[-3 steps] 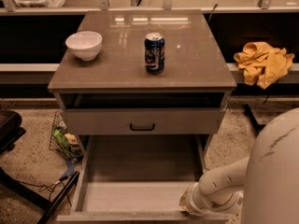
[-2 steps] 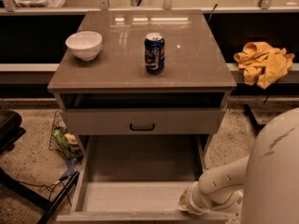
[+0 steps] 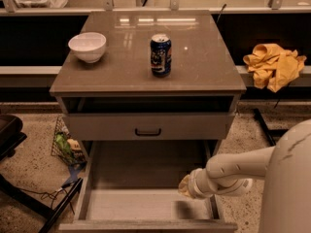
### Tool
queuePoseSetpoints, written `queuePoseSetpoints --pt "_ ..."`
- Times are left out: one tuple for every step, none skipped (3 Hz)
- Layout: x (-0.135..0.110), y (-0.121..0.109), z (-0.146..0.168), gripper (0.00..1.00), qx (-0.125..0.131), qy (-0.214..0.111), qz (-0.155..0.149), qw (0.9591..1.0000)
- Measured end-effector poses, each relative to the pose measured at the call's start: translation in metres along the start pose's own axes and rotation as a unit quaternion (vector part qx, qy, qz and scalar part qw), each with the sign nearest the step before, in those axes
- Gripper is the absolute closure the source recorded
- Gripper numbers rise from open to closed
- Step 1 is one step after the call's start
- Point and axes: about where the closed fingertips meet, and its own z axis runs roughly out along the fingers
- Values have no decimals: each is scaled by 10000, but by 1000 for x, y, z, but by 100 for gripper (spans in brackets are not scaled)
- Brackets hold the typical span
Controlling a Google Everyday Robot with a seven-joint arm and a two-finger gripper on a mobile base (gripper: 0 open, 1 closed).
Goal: Open middle drawer
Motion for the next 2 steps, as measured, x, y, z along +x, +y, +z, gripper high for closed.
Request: queuePoseSetpoints --pt "3 1 15 100 -190 -250 57 9995" --pt "18 27 31 100 -442 -425 296 9977"
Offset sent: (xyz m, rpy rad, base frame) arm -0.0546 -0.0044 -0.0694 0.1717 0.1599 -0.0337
